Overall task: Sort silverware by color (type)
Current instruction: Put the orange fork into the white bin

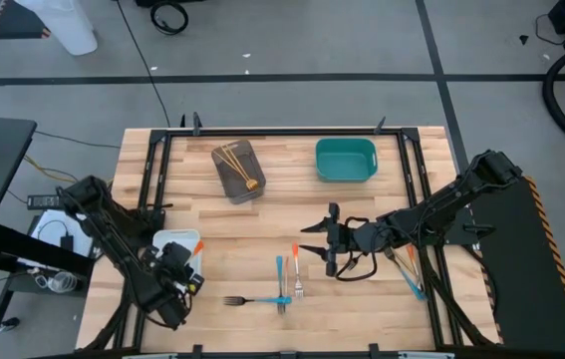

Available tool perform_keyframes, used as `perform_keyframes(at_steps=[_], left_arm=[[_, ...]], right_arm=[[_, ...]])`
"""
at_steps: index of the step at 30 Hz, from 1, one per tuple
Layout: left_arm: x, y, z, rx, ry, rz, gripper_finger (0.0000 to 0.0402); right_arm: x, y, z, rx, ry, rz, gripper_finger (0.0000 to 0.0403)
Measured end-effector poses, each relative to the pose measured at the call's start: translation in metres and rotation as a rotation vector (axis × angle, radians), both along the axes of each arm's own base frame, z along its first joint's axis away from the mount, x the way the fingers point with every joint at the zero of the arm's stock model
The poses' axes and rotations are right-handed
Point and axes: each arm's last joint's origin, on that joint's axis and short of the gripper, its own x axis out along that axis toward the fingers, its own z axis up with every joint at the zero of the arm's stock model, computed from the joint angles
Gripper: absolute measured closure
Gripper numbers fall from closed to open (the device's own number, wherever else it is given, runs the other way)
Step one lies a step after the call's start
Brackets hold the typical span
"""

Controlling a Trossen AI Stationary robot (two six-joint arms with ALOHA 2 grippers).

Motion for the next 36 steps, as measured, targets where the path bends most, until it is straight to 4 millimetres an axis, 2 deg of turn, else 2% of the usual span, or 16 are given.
perform_keyframes(at_steps=[18,27,36], left_arm=[[-0.007,0.013,0.036,-0.16,-0.071,-0.052,0.0241],[0.002,0.016,0.027,-0.089,-0.035,-0.1,0.0243],[0.012,0.023,0.026,-0.056,-0.006,-0.14,0.0269]], right_arm=[[-0.002,0.004,-0.002,0.032,0.01,0.0,0.0206],[-0.003,0.008,-0.001,0.049,0.012,0.032,0.0206],[-0.006,0.013,-0.001,0.051,0.002,0.043,0.0206]])
